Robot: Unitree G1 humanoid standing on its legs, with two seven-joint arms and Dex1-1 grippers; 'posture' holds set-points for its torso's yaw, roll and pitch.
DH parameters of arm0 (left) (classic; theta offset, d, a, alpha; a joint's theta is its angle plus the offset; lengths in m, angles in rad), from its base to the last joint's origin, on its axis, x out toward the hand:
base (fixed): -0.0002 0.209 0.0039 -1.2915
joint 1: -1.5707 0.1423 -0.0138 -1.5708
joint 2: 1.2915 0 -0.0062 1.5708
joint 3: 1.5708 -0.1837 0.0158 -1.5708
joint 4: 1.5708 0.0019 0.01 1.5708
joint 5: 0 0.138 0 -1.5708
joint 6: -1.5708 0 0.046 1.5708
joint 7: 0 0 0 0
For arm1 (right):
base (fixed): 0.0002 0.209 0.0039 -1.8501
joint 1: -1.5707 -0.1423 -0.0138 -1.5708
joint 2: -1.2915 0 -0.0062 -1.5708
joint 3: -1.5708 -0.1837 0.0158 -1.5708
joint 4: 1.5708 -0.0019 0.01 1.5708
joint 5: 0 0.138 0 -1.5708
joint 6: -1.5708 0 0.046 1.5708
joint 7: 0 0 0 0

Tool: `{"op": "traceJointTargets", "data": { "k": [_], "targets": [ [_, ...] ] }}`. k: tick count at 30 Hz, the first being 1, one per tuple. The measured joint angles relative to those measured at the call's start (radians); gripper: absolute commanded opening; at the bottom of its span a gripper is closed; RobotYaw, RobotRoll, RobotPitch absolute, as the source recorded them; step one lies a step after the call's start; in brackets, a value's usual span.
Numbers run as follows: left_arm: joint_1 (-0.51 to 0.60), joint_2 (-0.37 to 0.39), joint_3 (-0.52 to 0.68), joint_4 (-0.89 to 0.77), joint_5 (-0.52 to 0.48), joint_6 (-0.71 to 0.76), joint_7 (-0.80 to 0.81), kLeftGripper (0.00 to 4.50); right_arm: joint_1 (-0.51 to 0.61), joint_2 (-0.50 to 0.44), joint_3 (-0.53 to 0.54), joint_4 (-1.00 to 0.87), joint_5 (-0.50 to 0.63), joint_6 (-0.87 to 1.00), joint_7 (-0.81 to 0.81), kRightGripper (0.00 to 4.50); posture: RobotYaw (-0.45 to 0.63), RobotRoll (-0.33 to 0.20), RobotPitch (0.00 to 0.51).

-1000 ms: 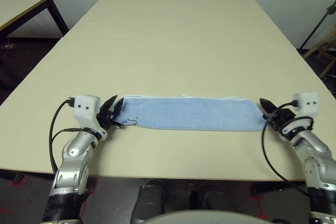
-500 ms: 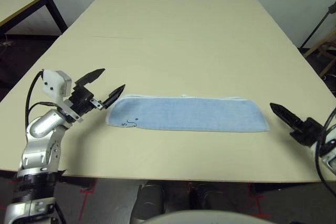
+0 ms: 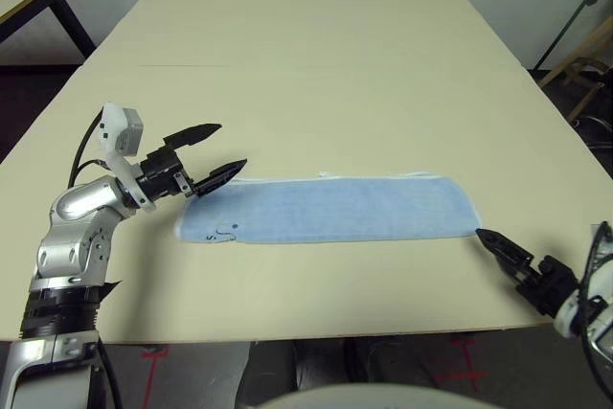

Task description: Fold the towel and set it aside.

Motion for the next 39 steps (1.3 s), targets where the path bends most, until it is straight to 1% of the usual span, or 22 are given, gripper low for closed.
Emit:
{"op": "traceJointTargets", "data": {
  "k": [2,5,6,7,8,11,12,13,14,17,18,22,27,32,35,39],
  "targets": [
    [0.026,0.003,0.006,-0.012,-0.004,0.002,-0.006,4.5,-0.056,0.022,0.031,0.029,-0.012,-0.024,-0.02,4.47,0.08,0.0,0.117],
    [0.062,0.008,0.018,-0.034,-0.017,0.011,-0.017,4.5,-0.111,0.044,0.056,0.066,-0.013,-0.052,-0.047,4.47,0.1,0.0,0.113],
    [0.074,0.011,0.022,-0.044,-0.023,0.012,-0.023,4.5,-0.124,0.048,0.06,0.077,-0.015,-0.059,-0.054,4.08,0.1,0.0,0.112],
    [0.086,0.014,0.026,-0.055,-0.029,0.012,-0.032,4.5,-0.134,0.055,0.063,0.093,-0.019,-0.067,-0.057,3.85,0.1,0.0,0.112],
    [0.102,0.018,0.028,-0.069,-0.034,0.012,-0.047,4.5,-0.141,0.062,0.066,0.11,-0.031,-0.074,-0.053,3.5,0.1,0.0,0.112],
    [0.16,0.045,0.03,-0.11,-0.068,0.027,-0.118,4.5,-0.149,0.067,0.074,0.165,-0.068,-0.085,-0.012,2.38,0.12,0.0,0.109],
    [0.175,0.056,0.031,-0.119,-0.079,0.036,-0.146,4.5,-0.151,0.067,0.074,0.183,-0.08,-0.085,0.005,1.89,0.12,0.0,0.108],
    [0.185,0.067,0.031,-0.121,-0.083,0.042,-0.168,4.5,-0.152,0.067,0.075,0.194,-0.09,-0.086,0.015,1.58,0.12,0.0,0.108],
    [0.195,0.08,0.031,-0.121,-0.084,0.043,-0.19,4.5,-0.155,0.067,0.074,0.207,-0.098,-0.087,0.027,1.11,0.12,0.0,0.107],
    [0.198,0.094,0.03,-0.111,-0.073,0.022,-0.23,4.5,-0.175,0.068,0.074,0.217,-0.114,-0.087,0.062,0.1,0.11,0.0,0.105],
    [0.195,0.095,0.029,-0.1,-0.065,0.006,-0.239,4.5,-0.178,0.069,0.073,0.222,-0.119,-0.088,0.074,0.03,0.11,0.0,0.105],
    [0.173,0.097,0.028,-0.043,-0.031,-0.043,-0.256,4.5,-0.177,0.079,0.065,0.254,-0.159,-0.108,0.111,0.03,0.09,0.0,0.105],
    [0.139,0.098,0.022,0.007,-0.015,-0.06,-0.272,4.5,-0.176,0.082,0.038,0.268,-0.206,-0.147,0.149,0.03,0.08,0.0,0.107],
    [0.106,0.1,0.015,0.043,-0.003,-0.062,-0.282,4.5,-0.164,0.074,-0.038,0.244,-0.209,-0.175,0.142,0.03,0.07,0.0,0.107],
    [0.09,0.1,0.007,0.046,0.006,-0.063,-0.287,4.5,-0.15,0.042,-0.092,0.204,-0.19,-0.176,0.14,0.03,0.07,0.0,0.106],
    [0.087,0.099,0.0,0.046,0.012,-0.062,-0.288,4.5,-0.135,-0.059,-0.161,0.174,-0.144,-0.159,0.151,0.03,0.06,0.0,0.105]
  ]
}}
